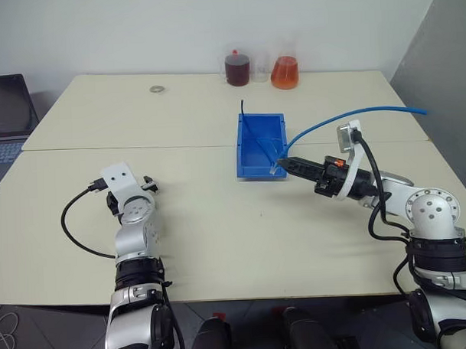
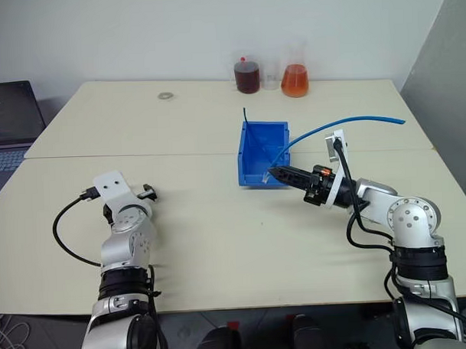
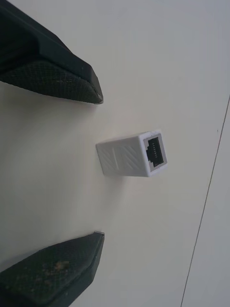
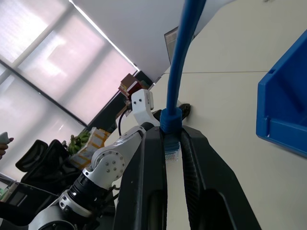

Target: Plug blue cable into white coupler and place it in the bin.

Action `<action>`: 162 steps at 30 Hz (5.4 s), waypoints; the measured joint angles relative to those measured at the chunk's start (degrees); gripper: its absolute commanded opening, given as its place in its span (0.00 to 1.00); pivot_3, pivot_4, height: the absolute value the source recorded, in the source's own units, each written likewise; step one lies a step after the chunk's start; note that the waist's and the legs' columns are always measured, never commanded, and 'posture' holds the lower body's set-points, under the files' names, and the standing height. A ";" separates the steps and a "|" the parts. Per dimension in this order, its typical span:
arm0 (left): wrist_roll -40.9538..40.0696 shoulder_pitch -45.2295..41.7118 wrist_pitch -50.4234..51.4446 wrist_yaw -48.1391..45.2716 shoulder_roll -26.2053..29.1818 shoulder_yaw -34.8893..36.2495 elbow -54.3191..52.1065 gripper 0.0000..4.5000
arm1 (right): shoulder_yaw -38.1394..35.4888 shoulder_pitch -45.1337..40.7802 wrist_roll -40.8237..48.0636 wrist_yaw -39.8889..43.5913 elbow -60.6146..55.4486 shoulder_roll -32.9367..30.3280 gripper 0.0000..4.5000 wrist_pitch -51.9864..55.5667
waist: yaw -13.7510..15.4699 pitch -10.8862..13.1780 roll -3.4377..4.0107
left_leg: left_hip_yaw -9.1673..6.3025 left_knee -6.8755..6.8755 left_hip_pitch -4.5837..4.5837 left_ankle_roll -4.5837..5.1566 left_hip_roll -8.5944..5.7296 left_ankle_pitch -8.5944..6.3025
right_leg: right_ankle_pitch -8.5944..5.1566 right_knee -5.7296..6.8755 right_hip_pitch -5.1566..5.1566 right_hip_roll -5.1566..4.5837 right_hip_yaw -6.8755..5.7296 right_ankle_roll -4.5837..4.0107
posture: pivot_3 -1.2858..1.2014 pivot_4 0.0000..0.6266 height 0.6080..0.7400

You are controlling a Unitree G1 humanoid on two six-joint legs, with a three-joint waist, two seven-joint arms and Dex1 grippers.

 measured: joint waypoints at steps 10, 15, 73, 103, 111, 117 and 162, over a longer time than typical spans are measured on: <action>-0.47 -2.94 -3.14 1.32 0.96 2.41 5.87 1.00 | -1.23 0.25 0.16 -1.57 -1.18 -0.04 0.05 0.37 | -0.25 -0.01 0.01 | 0.02 0.00 0.04 0.00 0.01 0.00 | 0.01 0.04 0.01 0.00 0.02 0.01 | 0.52 0.24 1.00; -0.60 -4.04 -4.40 1.37 2.01 3.37 8.56 1.00 | -1.36 0.60 0.22 -2.14 -1.49 -0.01 0.05 0.91 | -0.27 -0.01 0.01 | 0.02 0.00 0.05 0.00 0.01 0.00 | 0.01 0.05 0.01 0.01 0.01 0.01 | 0.52 0.24 1.00; -3.41 0.94 -19.65 -88.52 12.80 -38.85 -3.33 0.17 | 14.80 0.20 -20.35 13.00 -10.49 -6.64 0.05 -9.56 | -0.23 -0.01 0.02 | 0.04 0.04 -0.01 -0.04 0.04 0.03 | 0.01 -0.01 -0.02 0.12 0.02 -0.02 | 0.52 0.24 1.00; -0.37 0.91 -22.71 -94.37 11.59 -38.14 1.76 0.17 | 25.98 7.35 -46.68 23.05 0.02 -0.23 0.05 -34.74 | -0.29 -0.02 0.02 | 0.00 0.21 0.11 -0.05 0.06 0.03 | 0.01 0.18 0.06 0.14 0.02 -0.02 | 0.52 0.24 1.00; -0.37 1.01 -22.06 -94.17 11.62 -38.13 1.37 0.17 | 27.18 7.33 -50.18 25.13 0.42 -0.96 0.05 -38.35 | -0.28 -0.02 0.02 | 0.00 0.34 0.10 -0.04 0.05 0.03 | 0.01 0.33 0.05 0.14 0.02 -0.02 | 0.52 0.24 1.00; -0.07 1.01 -21.68 -94.30 11.62 -38.14 1.40 0.17 | 29.08 7.40 -53.87 26.55 1.95 -1.45 0.05 -44.87 | -0.29 -0.02 0.02 | 0.00 0.67 0.15 -0.04 0.03 0.03 | -0.04 0.74 0.06 0.15 0.04 -0.05 | 0.52 0.24 1.00; 0.78 2.27 -21.05 -92.34 13.08 -38.11 0.31 0.33 | 29.99 3.75 -55.82 31.78 15.36 2.42 0.05 -54.66 | -1.29 -0.10 0.03 | -0.01 0.65 1.13 -0.03 0.14 0.02 | -0.28 0.94 0.77 0.31 0.14 0.11 | 0.52 0.24 1.00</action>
